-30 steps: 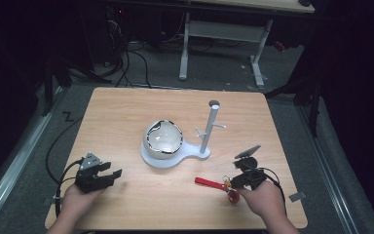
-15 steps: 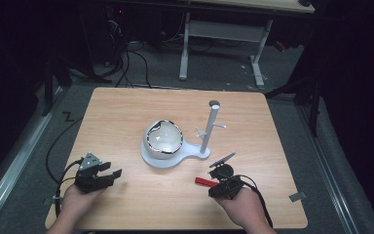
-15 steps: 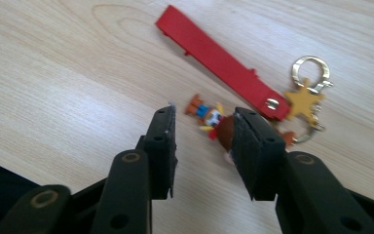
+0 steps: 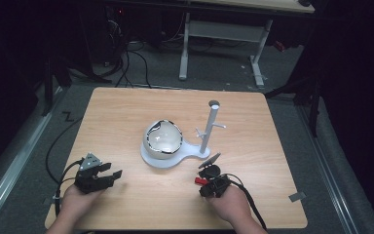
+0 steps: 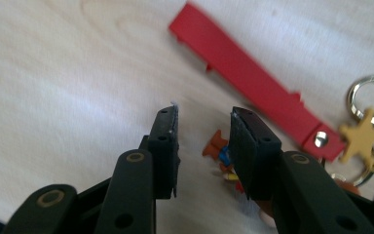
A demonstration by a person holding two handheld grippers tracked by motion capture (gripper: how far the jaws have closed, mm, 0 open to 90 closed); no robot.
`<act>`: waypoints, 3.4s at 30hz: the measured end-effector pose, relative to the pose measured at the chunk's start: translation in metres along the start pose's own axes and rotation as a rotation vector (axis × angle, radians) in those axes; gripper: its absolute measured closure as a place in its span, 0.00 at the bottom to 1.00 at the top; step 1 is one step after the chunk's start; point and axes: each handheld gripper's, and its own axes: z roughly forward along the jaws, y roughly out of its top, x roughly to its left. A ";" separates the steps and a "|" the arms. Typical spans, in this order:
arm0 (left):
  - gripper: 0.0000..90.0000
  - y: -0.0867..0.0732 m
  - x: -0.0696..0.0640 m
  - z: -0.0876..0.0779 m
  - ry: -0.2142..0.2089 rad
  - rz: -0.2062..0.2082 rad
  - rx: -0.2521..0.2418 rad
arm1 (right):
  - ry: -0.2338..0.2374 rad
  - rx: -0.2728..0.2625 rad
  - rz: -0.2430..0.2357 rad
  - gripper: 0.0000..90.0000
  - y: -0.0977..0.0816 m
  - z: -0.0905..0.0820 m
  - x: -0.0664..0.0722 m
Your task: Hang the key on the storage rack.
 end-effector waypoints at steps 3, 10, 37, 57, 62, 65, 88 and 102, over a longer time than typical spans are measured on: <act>0.48 -0.001 0.002 0.000 -0.001 -0.007 0.003 | -0.002 0.008 -0.012 0.71 -0.007 -0.001 0.001; 0.48 0.000 -0.003 0.002 -0.004 0.009 0.007 | -0.007 0.092 -0.037 0.72 -0.042 -0.003 -0.019; 0.48 -0.002 0.001 0.001 0.001 -0.004 0.013 | -0.038 0.072 0.018 0.51 -0.003 -0.014 -0.095; 0.48 -0.002 0.001 0.000 0.005 -0.005 0.013 | -0.082 0.059 0.034 0.60 0.012 0.003 -0.105; 0.48 -0.003 0.001 0.000 0.003 -0.005 0.012 | -0.035 0.055 0.055 0.73 0.011 0.005 -0.105; 0.48 -0.002 0.001 0.000 0.003 -0.004 0.012 | -0.021 0.070 0.043 0.81 0.011 0.005 -0.102; 0.48 -0.003 0.001 0.000 0.001 -0.003 0.018 | -0.143 -0.009 0.035 0.97 0.014 -0.014 -0.104; 0.48 -0.002 -0.001 0.001 0.000 0.001 0.021 | -0.193 0.107 -0.027 0.76 0.001 -0.010 -0.105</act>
